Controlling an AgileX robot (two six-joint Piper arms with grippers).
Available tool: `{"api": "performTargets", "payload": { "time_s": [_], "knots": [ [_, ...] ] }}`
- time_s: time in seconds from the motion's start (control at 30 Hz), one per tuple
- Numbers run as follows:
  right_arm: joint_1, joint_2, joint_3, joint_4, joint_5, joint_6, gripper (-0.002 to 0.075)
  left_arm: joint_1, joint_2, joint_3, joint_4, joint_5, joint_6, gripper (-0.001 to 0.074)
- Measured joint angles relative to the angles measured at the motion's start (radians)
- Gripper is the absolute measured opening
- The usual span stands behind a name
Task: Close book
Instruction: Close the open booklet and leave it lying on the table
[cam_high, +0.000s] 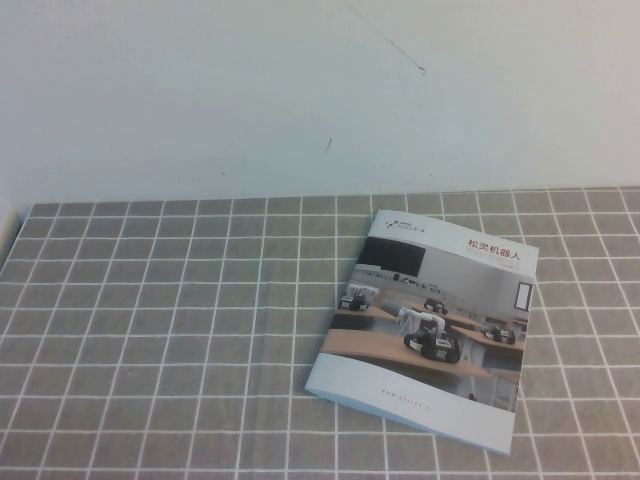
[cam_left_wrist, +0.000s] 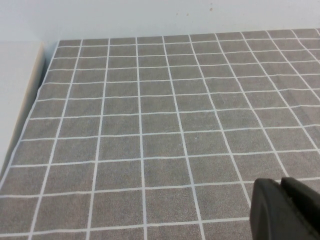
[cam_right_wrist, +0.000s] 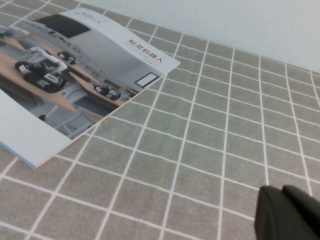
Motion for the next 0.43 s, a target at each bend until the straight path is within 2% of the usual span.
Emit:
{"api": "performTargets", "payload": {
  "time_s": [0.43],
  "knots": [
    [-0.004, 0.0, 0.0, -0.004, 0.0, 0.012, -0.0003, 0.0, 0.0, 0.0, 0.0, 0.0, -0.003, -0.0002]
  ]
}}
